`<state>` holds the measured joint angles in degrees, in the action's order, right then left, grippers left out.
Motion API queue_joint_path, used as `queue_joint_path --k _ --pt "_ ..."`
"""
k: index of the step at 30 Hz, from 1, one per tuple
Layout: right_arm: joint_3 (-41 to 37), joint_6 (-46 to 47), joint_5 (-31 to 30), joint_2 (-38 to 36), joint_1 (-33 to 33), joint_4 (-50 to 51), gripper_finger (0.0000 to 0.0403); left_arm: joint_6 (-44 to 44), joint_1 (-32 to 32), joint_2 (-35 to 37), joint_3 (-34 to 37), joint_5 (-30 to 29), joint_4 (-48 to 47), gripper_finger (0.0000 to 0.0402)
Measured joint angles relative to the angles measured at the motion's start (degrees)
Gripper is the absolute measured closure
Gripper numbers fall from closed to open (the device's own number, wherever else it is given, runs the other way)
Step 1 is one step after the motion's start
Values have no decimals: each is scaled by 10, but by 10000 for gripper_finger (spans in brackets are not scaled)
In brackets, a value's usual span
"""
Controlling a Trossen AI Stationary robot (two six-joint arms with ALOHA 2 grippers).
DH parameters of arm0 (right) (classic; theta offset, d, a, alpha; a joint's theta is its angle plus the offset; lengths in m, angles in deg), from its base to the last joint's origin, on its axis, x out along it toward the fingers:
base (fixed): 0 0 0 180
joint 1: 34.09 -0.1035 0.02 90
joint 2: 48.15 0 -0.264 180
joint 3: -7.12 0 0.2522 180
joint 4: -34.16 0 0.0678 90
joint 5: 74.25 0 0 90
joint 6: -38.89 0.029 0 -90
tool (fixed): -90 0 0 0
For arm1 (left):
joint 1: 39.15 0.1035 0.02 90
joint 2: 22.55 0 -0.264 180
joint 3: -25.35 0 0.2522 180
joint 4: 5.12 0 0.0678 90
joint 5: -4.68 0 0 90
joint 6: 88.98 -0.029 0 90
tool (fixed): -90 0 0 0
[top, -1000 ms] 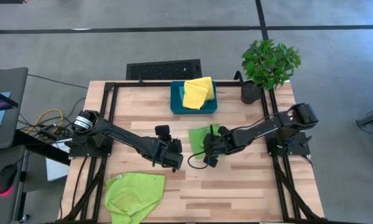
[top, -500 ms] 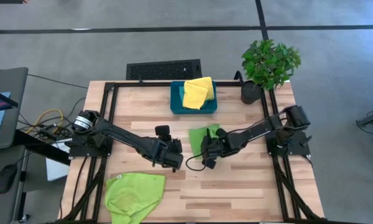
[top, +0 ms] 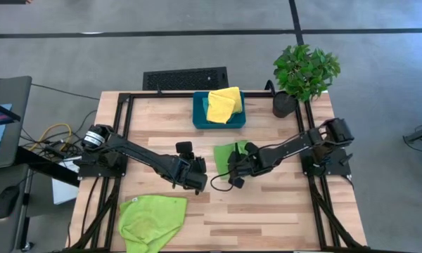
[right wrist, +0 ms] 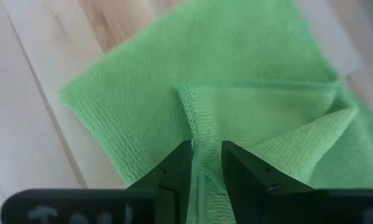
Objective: Fold microfiber towels
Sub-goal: Fold the green microfiber cloth
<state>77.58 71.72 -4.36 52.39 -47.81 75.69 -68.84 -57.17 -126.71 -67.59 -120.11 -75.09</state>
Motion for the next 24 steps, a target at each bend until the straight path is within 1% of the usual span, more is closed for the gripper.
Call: queue_joint_path --k 9,13,15,17,21,22,24 --pt "0 -4 7 1 8 0 291 0 0 0 0 0 0 267" --pt "0 -13 17 1 13 0 299 0 0 0 0 0 0 267" --pt "0 -19 27 1 15 -4 311 0 0 0 0 0 0 267" --pt "0 -22 27 1 15 -4 331 0 0 0 0 0 1 267" --pt "0 -33 27 1 15 -4 388 0 0 0 0 0 1 267" --pt "0 -37 27 1 15 -4 393 0 0 0 0 0 1 267" --pt "0 -40 19 1 15 -4 390 0 0 0 0 0 1 267"
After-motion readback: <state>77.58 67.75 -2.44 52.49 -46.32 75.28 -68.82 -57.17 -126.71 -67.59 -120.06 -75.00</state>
